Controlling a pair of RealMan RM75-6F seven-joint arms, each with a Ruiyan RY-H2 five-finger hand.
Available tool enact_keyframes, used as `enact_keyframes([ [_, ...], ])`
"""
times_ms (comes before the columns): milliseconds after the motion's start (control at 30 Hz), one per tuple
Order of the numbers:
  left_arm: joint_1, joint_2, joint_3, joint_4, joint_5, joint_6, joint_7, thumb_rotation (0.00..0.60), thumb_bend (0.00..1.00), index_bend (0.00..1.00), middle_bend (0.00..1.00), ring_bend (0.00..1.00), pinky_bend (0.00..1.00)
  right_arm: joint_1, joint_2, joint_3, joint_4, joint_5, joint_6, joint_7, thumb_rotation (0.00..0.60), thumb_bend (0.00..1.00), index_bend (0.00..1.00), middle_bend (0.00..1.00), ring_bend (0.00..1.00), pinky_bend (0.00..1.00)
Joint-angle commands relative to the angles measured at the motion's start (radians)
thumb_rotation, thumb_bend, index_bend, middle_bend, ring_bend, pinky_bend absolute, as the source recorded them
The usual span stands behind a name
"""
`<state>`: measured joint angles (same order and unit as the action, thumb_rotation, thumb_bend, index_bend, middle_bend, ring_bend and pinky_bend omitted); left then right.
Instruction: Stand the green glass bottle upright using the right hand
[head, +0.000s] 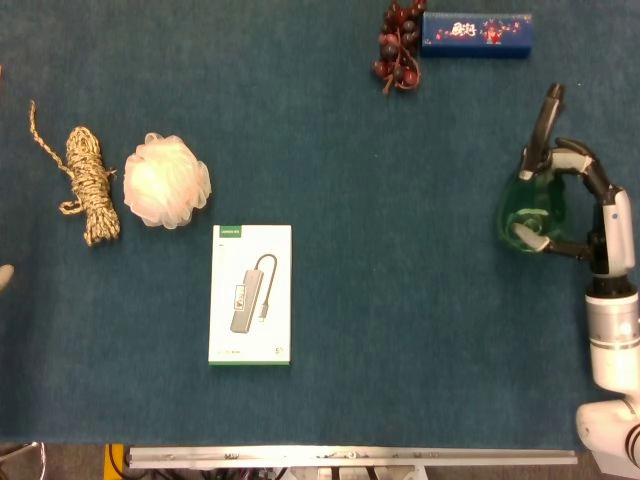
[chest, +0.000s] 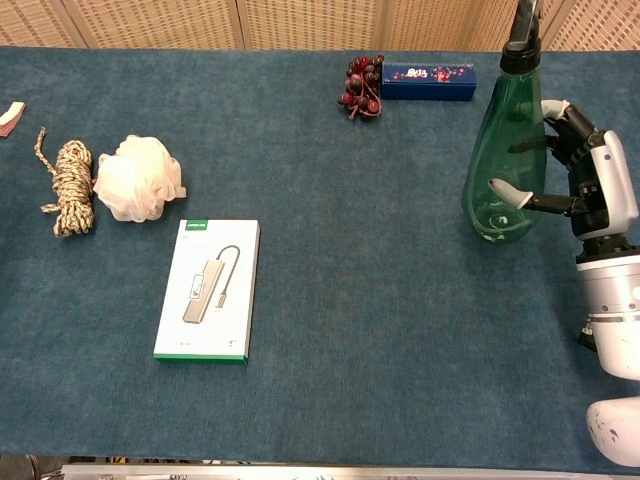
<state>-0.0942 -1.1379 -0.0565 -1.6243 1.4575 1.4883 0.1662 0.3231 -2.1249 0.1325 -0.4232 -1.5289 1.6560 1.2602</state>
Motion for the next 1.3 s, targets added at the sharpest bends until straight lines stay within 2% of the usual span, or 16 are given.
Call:
enact_keyframes([
  [33, 0.000, 0.000, 0.000, 0.000, 0.000, 0.000, 0.000, 0.600, 0.00, 0.00, 0.00, 0.00, 0.00, 0.005, -0.011, -0.001, 0.026, -0.001, 0.000, 0.021, 0.600, 0.26, 0.40, 0.34, 0.19, 0.46],
  [533, 0.000, 0.000, 0.000, -0.001, 0.000, 0.000, 0.000, 0.600, 0.00, 0.00, 0.00, 0.00, 0.00, 0.015, -0.041, -0.006, 0.111, 0.007, -0.033, 0.076, 0.600, 0.28, 0.40, 0.34, 0.19, 0.46],
  [1300, 0.000, 0.001, 0.000, -0.001, 0.000, 0.000, 0.000, 0.600, 0.00, 0.00, 0.00, 0.00, 0.00, 0.006, -0.054, -0.036, 0.168, 0.000, -0.051, 0.055, 0.600, 0.28, 0.40, 0.34, 0.19, 0.46],
])
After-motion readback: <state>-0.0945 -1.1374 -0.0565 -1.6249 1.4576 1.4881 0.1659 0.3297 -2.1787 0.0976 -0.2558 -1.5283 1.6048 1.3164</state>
